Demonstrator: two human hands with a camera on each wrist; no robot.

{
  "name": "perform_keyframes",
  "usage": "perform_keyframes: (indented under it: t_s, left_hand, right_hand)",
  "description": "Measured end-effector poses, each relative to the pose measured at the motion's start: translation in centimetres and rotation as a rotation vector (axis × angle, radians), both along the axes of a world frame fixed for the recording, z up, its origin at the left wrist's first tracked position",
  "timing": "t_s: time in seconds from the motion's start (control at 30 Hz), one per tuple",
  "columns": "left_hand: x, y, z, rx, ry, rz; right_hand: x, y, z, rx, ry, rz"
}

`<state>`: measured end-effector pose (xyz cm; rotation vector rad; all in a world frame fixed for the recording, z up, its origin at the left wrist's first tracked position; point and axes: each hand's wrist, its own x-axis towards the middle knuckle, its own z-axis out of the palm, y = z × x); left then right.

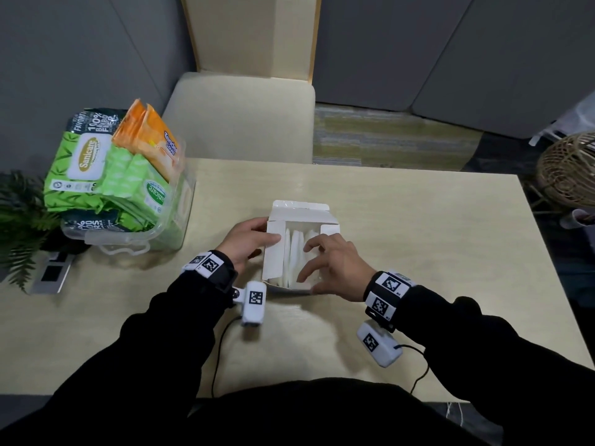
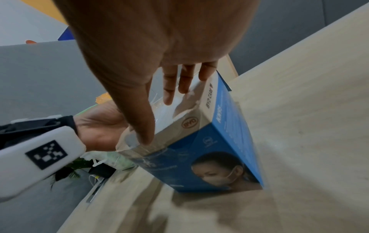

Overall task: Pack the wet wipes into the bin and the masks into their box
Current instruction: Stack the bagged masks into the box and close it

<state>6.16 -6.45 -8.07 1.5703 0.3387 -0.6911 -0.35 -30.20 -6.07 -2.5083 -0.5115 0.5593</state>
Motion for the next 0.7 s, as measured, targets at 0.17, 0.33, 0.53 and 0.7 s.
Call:
perform_keyframes:
  t_s: [0.17, 0.33, 0.53, 0.7]
  left_hand:
    - [-0.1, -0.5, 0.5, 0.066, -0.155, 0.04]
    - [-0.8, 0.2, -1.0, 0.163, -0.336, -0.024]
    - [-1.6, 1.1, 0.0, 0.217, -0.458, -0.097]
    - [-3.6, 2.3, 2.2, 0.184, -0.41, -0.28]
  right_hand:
    - [-0.4, -0.8, -0.2, 0.039, -0.041, 0.091]
    - [-1.1, -1.3, -1.2, 0.2, -0.103, 0.083]
    - [-0.9, -1.7, -0.3, 0.277, 0.139, -0.072]
    - [0.1, -4.7, 0.4, 0.26, 0.209, -0.326]
